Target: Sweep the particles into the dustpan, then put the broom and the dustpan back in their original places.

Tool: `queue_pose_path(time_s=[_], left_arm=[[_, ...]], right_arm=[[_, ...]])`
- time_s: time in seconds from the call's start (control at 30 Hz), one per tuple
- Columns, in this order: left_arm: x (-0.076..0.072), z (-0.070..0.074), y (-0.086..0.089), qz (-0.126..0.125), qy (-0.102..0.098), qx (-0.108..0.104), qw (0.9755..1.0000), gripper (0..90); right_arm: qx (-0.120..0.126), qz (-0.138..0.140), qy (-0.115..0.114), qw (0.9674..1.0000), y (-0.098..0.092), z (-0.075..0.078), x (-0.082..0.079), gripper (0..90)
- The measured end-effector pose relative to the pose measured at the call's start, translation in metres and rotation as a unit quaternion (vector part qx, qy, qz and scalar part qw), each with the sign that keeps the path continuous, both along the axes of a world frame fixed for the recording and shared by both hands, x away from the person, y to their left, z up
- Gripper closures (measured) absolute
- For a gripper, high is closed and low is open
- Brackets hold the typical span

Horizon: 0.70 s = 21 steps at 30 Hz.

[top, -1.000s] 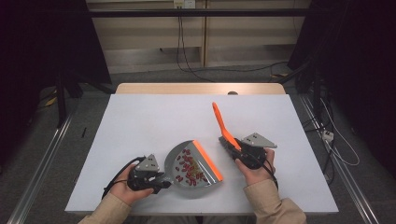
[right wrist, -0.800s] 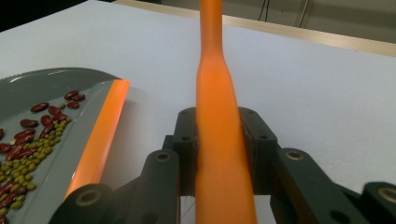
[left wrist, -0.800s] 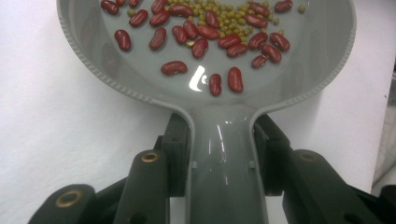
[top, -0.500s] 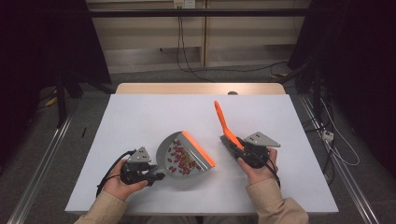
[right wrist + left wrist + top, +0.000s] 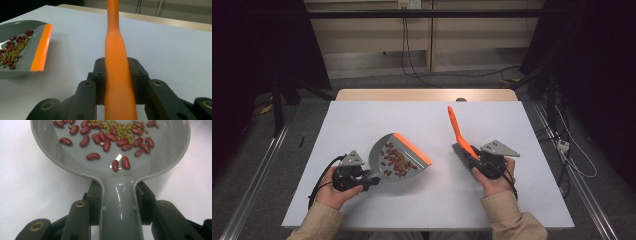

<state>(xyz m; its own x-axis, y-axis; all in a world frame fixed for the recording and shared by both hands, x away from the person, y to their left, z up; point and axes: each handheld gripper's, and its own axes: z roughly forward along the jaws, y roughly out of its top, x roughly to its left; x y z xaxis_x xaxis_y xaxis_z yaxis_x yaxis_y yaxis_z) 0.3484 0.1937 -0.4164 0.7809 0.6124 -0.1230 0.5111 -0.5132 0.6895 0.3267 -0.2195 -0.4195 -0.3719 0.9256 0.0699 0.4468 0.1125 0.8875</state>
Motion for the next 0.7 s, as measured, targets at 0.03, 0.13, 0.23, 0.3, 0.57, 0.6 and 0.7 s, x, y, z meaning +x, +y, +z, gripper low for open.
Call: queue_pose_path(time_s=[0.03,0.13,0.23,0.3,0.57,0.6,0.7], left_arm=[[0.001,0.0,0.002,0.006,0.004,-0.001,1.0,63.7],[0.005,0.002,0.008,0.02,0.0,0.004,0.9998,63.6],[0.007,0.006,0.014,0.038,-0.003,-0.005,0.9993,63.6],[0.009,0.007,0.018,0.05,-0.005,-0.003,0.9988,63.6],[0.014,0.003,0.027,0.076,0.001,0.003,0.9971,63.6],[0.014,0.002,0.027,0.081,-0.002,0.003,0.9967,63.6],[0.017,0.0,0.029,0.088,0.003,0.0,0.9961,63.6]], right_arm=[[0.0,-0.001,0.0,1.0,-0.001,0.0,0.0,71.1],[-0.002,-0.002,0.0,1.0,-0.004,0.0,0.0,71.0],[0.0,-0.005,-0.001,1.0,-0.007,0.001,-0.001,71.1],[0.001,-0.007,-0.002,1.0,-0.009,0.002,-0.001,71.0],[0.002,-0.01,0.0,0.9999,-0.016,0.0,-0.001,71.1],[0.002,-0.011,0.0,0.9999,-0.016,-0.001,-0.001,71.1],[0.003,-0.014,0.0,0.9999,-0.021,-0.001,-0.001,71.1]])
